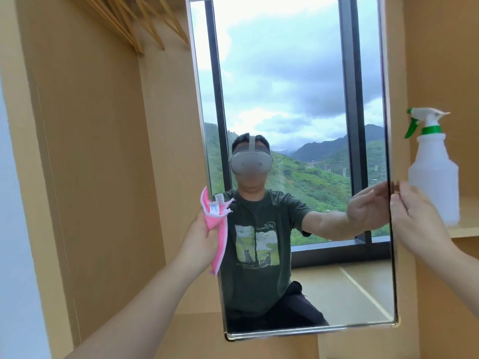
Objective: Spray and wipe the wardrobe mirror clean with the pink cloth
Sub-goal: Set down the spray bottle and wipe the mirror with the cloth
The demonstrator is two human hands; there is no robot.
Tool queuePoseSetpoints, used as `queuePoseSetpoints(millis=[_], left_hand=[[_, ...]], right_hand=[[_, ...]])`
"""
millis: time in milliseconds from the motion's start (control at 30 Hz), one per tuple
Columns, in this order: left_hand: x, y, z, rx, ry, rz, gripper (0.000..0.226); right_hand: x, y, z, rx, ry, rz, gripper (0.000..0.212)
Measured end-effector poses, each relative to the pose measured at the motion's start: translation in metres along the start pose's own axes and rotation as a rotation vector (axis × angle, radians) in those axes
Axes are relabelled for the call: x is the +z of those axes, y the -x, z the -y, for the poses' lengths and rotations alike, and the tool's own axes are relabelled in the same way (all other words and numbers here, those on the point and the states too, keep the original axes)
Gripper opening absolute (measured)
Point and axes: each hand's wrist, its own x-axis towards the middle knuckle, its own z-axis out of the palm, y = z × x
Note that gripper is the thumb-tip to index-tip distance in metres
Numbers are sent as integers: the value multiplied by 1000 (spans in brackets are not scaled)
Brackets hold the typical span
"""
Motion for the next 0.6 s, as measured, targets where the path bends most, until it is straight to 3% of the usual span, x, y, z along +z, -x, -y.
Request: queuePoseSetpoints(millis=[267,600], left_hand=[[-49,-68,-99,1,-14,-6,27],[-106,-146,-217,-55,-32,-20,25]], right_hand=[[-30,-106,52,61,-26,4,35],[-87,-218,146,91,-94,74,23]])
